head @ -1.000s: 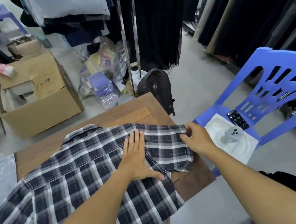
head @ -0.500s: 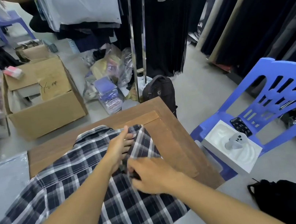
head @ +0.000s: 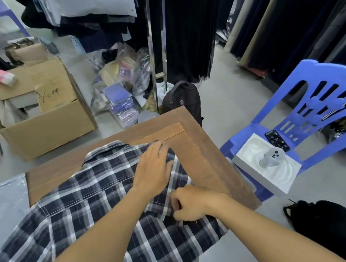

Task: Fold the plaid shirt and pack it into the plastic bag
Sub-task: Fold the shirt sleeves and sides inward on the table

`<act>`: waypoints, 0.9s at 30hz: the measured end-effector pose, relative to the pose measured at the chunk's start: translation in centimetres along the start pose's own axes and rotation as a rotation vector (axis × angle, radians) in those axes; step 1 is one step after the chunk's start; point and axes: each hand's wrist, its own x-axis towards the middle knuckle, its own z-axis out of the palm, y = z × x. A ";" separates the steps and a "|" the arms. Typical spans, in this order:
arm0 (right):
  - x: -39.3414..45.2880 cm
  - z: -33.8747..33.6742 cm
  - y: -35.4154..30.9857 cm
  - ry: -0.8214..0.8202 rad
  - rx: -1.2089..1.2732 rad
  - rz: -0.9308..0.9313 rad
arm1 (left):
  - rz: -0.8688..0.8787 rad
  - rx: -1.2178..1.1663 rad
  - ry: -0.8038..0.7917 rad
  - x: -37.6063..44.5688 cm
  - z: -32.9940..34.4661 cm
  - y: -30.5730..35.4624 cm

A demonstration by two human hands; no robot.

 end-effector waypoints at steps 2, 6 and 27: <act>-0.2 0.0 0.4 -0.063 0.005 0.028 | 0.097 0.123 -0.110 -0.2 1.1 -0.4; -0.2 1.0 0.6 -0.116 0.015 0.042 | 0.061 0.126 -0.322 0.0 3.1 -1.7; 10.2 -8.0 1.7 0.573 0.379 0.179 | -0.750 0.145 -0.044 -9.3 -7.9 -18.2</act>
